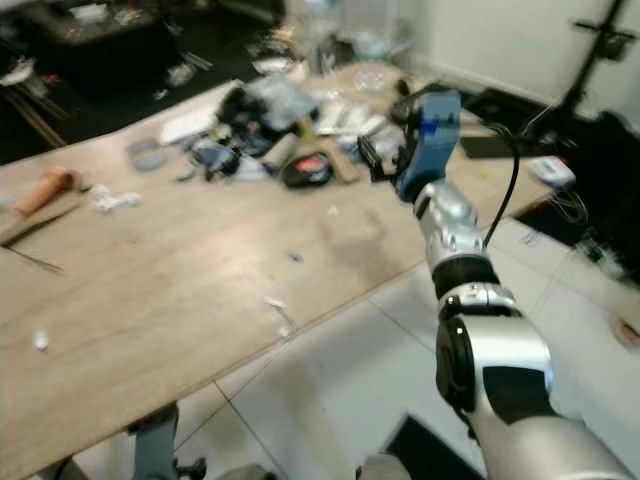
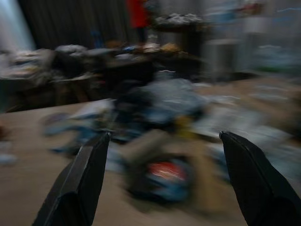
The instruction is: Picking trash to rubbish bin
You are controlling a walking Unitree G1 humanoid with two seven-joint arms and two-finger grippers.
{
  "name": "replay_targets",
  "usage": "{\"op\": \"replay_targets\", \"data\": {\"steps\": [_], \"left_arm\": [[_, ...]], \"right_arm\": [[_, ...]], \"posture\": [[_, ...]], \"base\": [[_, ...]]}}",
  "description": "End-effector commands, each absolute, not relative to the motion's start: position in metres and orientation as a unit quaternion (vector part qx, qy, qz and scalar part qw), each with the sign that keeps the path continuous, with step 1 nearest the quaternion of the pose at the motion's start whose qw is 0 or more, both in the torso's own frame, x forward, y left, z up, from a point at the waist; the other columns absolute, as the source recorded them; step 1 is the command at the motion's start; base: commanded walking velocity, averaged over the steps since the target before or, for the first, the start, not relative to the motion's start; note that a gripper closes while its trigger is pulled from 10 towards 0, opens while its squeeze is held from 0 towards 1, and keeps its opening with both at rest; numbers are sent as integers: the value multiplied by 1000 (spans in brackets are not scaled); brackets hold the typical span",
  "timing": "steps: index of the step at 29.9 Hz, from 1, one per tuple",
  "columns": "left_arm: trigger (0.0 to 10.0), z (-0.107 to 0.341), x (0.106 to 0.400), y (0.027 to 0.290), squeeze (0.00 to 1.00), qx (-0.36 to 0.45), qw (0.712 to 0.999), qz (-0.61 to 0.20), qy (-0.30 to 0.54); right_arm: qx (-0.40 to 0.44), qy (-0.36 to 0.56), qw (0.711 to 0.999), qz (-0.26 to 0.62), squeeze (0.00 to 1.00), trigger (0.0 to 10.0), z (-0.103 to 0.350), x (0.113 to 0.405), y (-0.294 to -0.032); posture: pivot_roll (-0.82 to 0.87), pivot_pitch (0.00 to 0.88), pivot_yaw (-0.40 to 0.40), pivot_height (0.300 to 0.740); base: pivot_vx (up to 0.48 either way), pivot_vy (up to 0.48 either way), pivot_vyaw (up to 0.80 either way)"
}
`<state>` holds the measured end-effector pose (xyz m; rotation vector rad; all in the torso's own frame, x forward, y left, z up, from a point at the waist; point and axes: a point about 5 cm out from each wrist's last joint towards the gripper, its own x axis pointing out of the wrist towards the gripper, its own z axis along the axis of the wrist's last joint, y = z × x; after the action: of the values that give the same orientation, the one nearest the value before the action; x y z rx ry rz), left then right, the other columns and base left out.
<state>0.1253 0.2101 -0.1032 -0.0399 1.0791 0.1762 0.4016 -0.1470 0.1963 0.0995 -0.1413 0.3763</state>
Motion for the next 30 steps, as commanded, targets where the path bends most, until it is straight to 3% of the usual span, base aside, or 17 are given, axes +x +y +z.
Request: {"op": "replay_targets", "data": {"steps": [1, 18, 23, 30], "left_arm": [[10000, -104, 124, 208, 0, -14, 852, 75, 519], [10000, -105, 122, 205, 0, -10, 851, 66, 521], [10000, -105, 120, 207, 0, 2, 850, 60, 524], [10000, -106, 114, 212, 0, 12, 847, 59, 529]], "right_arm": [[38, -57, 983, 172, 0, 10000, 192, 402, -150], [45, -12, 999, 20, 0, 10000, 179, 401, -195], [74, -6, 997, 30, 0, 10000, 172, 399, -197], [71, 13, 997, 42, 0, 10000, 160, 395, -194]], "posture": [[-64, 2, 34, 740], [-56, 12, 39, 740], [-53, 20, 49, 740], [-41, 40, 60, 740]], "base": [[0, 0, 0], [0, 0, 0], [0, 0, 0], [381, 0, 0]]}}
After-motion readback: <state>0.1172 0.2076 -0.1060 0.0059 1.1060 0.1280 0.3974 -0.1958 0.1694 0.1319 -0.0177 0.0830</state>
